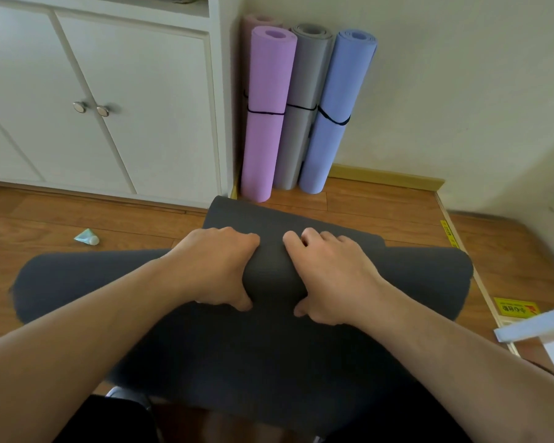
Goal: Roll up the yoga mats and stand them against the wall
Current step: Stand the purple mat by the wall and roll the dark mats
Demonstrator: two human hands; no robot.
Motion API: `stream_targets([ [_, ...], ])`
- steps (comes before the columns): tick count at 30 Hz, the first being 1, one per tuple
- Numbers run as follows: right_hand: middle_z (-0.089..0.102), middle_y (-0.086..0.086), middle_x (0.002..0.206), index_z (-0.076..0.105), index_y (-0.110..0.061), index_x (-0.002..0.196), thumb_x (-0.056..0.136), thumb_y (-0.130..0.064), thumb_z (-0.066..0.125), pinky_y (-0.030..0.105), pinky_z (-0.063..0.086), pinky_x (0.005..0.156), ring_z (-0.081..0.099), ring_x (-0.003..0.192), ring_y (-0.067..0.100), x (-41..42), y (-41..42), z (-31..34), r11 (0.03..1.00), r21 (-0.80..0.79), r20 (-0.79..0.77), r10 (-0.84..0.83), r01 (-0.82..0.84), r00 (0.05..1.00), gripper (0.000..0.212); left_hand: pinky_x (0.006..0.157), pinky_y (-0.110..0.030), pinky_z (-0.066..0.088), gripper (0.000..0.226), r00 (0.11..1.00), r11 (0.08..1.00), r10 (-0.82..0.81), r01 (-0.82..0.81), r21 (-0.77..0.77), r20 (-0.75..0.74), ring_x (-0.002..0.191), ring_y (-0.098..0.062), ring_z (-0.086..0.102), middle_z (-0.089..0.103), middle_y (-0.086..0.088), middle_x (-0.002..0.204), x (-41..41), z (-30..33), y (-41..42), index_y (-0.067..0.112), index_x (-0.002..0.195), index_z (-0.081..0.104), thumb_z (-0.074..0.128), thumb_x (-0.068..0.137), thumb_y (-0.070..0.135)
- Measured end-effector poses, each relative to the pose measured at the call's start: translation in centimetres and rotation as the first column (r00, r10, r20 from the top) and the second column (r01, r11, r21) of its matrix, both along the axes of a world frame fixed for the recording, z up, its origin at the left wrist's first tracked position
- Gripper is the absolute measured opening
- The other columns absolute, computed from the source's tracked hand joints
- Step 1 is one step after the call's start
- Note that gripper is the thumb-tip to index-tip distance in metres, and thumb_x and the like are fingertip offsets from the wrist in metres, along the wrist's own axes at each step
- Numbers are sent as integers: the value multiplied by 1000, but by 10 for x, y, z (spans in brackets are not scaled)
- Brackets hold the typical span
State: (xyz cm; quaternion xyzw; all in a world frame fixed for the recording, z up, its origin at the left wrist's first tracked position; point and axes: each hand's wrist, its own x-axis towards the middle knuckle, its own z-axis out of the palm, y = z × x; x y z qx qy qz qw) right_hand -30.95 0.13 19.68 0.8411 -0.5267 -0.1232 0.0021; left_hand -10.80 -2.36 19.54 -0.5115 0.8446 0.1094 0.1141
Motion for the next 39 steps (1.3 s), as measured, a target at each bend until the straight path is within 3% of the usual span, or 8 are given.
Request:
stream_targets([
  [4,59,-1,105,37,-21,132,77,-54,86,40,56,72,64,91,24,-6,-1,2,999,-41,29,20,-18,999,80,79,-32,49,73,998,999,-33,31,-42,-46,98,-11,58,59,14,111,1,-2,3,36,126,42,80,72,67],
  [8,58,-7,93,41,-26,121,75,-57,83,41,59,72,62,81,19,-11,-5,10,1000,-17,26,-20,21,999,70,98,-35,48,98,996,973,-92,86,-214,-19,117,-16,54,50,9,129,-6,-11,6,31,140,34,84,66,71],
  [16,46,3,143,21,-22,155,66,-59,93,46,46,110,49,130,28,-7,1,11,997,-63,0,-32,32,999,120,75,-34,52,72,999,996,7,-12,-90,-53,94,-14,60,58,12,105,-3,1,0,34,117,45,81,67,70],
  [21,61,-2,116,39,-24,134,74,-56,89,40,53,90,62,107,23,-7,-2,7,998,-57,63,-22,26,998,84,72,-32,48,76,999,1000,14,-14,-16,-29,90,-11,57,58,12,101,0,8,0,34,124,42,81,70,70],
  [25,63,-8,104,46,-29,123,72,-61,83,43,57,81,64,94,20,-12,-7,13,997,-5,75,-71,72,995,71,95,-35,52,100,997,982,-70,62,-178,-42,114,-15,55,52,9,129,-10,-7,8,30,141,33,85,65,70],
  [29,58,-8,121,43,-32,136,71,-62,87,42,55,93,61,112,20,-15,-8,15,993,75,80,-92,86,993,84,90,-37,56,89,997,980,-51,37,-198,-64,109,-17,60,57,6,122,-18,-12,8,27,131,37,87,68,65],
  [33,45,0,139,32,-25,150,65,-63,93,43,46,110,48,128,24,-9,-2,9,998,-57,40,-20,22,999,111,81,-37,59,83,994,994,25,-36,-108,-106,95,-15,63,61,9,111,-12,-5,2,29,124,34,89,69,60],
  [39,59,0,124,43,-22,139,73,-55,90,40,50,94,59,113,23,-9,-6,7,993,-120,70,9,-1,998,88,79,-38,59,81,989,997,72,-72,10,-133,87,-11,62,61,11,102,-7,4,-3,35,122,32,86,70,64],
])
